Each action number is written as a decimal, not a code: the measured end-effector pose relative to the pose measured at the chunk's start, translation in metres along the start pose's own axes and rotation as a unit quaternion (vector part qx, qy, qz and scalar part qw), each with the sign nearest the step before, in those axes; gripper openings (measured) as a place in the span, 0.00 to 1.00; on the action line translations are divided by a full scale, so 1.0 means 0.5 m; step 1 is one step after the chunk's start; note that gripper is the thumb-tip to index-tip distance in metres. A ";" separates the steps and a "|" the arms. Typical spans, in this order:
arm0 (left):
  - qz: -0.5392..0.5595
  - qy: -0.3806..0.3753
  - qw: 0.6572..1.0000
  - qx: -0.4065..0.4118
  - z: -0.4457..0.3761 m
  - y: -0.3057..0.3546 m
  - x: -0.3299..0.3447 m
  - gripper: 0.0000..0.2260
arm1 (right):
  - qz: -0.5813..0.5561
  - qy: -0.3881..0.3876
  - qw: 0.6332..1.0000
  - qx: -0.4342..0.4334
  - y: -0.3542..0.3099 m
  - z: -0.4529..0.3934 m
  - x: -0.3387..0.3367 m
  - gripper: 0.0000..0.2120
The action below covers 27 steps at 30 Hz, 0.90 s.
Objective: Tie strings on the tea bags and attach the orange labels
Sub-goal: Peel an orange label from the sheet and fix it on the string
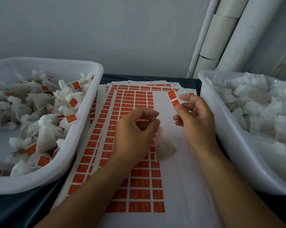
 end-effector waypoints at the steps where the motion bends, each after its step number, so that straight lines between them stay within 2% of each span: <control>1: 0.006 -0.003 1.000 0.006 0.001 0.000 -0.002 0.09 | -0.008 -0.012 1.000 0.004 -0.002 0.000 -0.001 0.09; 10: 0.059 -0.068 0.996 0.007 0.005 -0.002 -0.014 0.08 | -0.015 -0.228 0.973 -0.014 -0.028 0.017 -0.007 0.12; 15: 0.109 -0.111 0.988 -0.001 0.011 0.006 -0.015 0.14 | 0.012 -0.237 0.971 -0.029 -0.033 0.018 -0.010 0.12; 27: 0.132 -0.127 0.983 -0.006 0.019 0.022 -0.017 0.18 | 0.004 -0.260 0.965 -0.014 -0.040 0.017 -0.015 0.12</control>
Point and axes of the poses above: each hand's wrist, its own z-axis away from the middle knuckle, its own x-axis out of the palm, y = z × x, the point moved 1 cm from there along -z, towards the middle knuckle, and after that the axes turned 1 degree about z, right-handed, at the moved point
